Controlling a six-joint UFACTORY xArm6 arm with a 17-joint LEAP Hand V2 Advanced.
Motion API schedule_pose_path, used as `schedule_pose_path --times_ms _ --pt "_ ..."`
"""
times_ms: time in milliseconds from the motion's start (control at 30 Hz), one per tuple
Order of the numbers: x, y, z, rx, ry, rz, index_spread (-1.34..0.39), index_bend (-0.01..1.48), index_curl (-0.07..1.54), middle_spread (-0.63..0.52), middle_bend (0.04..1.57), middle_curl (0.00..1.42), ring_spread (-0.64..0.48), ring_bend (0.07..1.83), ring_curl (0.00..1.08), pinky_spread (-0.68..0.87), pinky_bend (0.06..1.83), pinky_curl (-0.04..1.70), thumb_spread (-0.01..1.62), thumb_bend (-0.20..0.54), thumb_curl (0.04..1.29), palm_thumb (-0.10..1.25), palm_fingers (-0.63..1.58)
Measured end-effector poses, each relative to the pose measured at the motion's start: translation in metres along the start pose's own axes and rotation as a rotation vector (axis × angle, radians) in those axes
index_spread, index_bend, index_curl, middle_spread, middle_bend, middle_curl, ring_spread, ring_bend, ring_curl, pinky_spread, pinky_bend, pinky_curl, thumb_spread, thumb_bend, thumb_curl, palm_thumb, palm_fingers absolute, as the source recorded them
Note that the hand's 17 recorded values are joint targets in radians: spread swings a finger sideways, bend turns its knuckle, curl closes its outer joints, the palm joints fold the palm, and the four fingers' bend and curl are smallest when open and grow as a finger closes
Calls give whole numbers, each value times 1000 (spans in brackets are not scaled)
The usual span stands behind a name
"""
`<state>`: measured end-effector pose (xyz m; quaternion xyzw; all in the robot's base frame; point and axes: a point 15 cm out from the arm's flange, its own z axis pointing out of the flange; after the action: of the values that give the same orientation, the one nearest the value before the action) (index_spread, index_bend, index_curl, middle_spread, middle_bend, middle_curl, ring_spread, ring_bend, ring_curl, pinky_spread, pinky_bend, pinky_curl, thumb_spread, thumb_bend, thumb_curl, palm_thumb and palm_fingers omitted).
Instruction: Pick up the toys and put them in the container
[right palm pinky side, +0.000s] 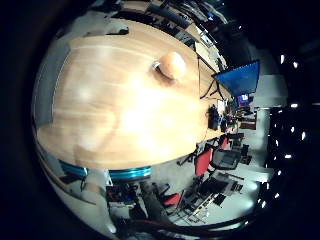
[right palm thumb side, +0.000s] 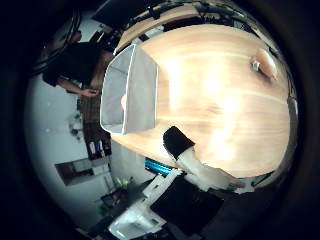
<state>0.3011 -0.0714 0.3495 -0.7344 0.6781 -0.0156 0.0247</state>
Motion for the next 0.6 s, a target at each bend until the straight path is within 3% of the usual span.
schedule_pose_path --times_ms 367,600 --pt "6 8 16 -36 -13 4 -448 170 316 -124 325 372 -119 766 209 205 844 77 964 -28 288 345 343" --pt "40 -6 19 -5 4 68 -449 165 310 -136 334 372 -129 779 208 189 868 65 964 -30 288 344 360"
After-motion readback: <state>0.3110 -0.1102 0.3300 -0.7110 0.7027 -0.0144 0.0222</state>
